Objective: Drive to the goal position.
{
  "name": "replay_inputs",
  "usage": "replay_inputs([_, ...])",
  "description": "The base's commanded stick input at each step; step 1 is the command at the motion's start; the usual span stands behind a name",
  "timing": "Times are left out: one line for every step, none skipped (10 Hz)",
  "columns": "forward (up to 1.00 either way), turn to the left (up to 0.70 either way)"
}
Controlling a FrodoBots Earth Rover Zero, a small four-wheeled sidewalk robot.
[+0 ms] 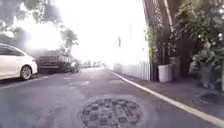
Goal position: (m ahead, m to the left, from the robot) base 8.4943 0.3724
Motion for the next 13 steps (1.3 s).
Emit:
replay_inputs([0.45, 0.01])
replay_inputs([0.45, 0.01])
replay_inputs([0.45, 0.01])
replay_inputs([0.45, 0.02])
replay_inputs([0.45, 0.02])
replay_inputs([0.45, 0.02])
replay_inputs([0.45, 0.02])
replay_inputs([0.45, 0.02])
replay_inputs([0.45, 0.02])
replay_inputs([0.45, 0.02])
replay_inputs([0.45, 0.02])
replay_inputs([0.45, 0.01])
replay_inputs([0.45, 0.02])
